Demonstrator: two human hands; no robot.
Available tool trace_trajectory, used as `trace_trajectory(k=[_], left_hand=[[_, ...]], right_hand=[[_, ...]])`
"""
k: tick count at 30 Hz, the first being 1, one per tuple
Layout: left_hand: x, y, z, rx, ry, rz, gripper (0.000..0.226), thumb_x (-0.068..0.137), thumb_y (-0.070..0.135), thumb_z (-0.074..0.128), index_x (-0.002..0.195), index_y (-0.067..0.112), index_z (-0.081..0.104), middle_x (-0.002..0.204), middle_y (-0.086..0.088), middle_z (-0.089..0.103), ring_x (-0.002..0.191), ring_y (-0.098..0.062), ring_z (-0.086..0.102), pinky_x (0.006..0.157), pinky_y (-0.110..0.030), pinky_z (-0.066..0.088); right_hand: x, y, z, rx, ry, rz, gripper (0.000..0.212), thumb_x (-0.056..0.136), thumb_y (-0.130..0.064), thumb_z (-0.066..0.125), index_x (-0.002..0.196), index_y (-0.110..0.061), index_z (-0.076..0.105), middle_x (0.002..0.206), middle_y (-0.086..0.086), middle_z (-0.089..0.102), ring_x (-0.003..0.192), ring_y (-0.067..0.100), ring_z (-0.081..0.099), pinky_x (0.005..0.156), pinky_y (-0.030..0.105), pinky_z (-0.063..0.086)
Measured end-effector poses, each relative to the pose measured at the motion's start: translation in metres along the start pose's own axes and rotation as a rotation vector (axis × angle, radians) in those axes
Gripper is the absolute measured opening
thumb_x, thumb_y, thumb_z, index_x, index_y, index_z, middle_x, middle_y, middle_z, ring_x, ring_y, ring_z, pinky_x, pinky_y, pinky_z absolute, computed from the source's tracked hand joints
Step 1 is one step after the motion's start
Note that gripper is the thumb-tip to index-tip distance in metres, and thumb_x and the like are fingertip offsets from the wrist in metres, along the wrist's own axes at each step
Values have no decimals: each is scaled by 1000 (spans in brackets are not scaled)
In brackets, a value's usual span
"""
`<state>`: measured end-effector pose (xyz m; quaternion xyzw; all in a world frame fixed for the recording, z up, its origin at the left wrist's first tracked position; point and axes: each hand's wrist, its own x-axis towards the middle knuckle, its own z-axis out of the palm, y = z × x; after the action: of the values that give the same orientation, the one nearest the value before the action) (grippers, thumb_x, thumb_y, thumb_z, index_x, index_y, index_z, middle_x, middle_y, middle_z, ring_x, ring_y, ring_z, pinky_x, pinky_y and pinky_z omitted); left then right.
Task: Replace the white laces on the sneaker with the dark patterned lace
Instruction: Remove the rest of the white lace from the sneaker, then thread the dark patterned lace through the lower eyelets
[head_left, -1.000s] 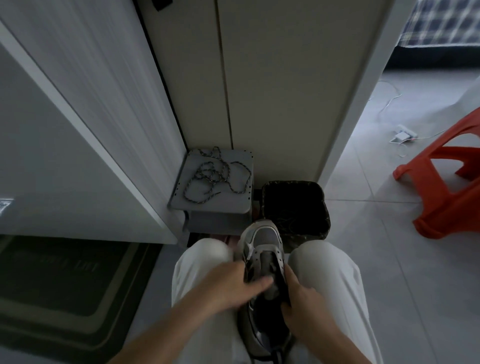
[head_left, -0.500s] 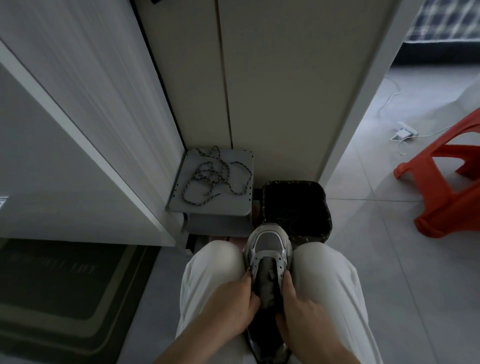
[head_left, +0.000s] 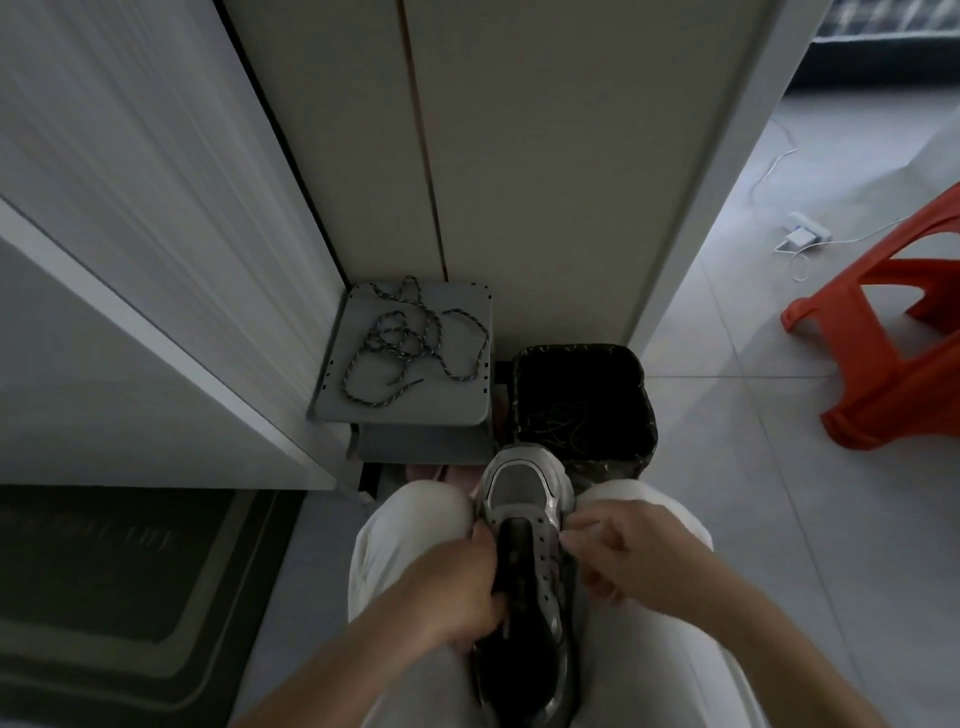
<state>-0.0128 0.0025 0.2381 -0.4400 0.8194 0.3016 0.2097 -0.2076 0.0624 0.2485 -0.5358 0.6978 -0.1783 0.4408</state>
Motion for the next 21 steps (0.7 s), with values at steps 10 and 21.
trace_trajectory(k=[10,21], left_hand=[[15,-21,14,-109,150,-180,33,91,21,44,123,17,46,113,-11,63,103,-28,60,84,-32,48],[-5,-24,44,-120,136,-194,34,88,23,43,122,23,48,117,-4,59,102,-19,59,81,-24,45]], right_hand=[[-9,13,37,-255,-50,42,35,95,-44,41,108,-15,54,99,6,65,90,23,62,83,35,50],[-15,0,88,-476,81,2,35,87,-51,41,101,-22,53,104,4,64,93,29,61,70,32,45]])
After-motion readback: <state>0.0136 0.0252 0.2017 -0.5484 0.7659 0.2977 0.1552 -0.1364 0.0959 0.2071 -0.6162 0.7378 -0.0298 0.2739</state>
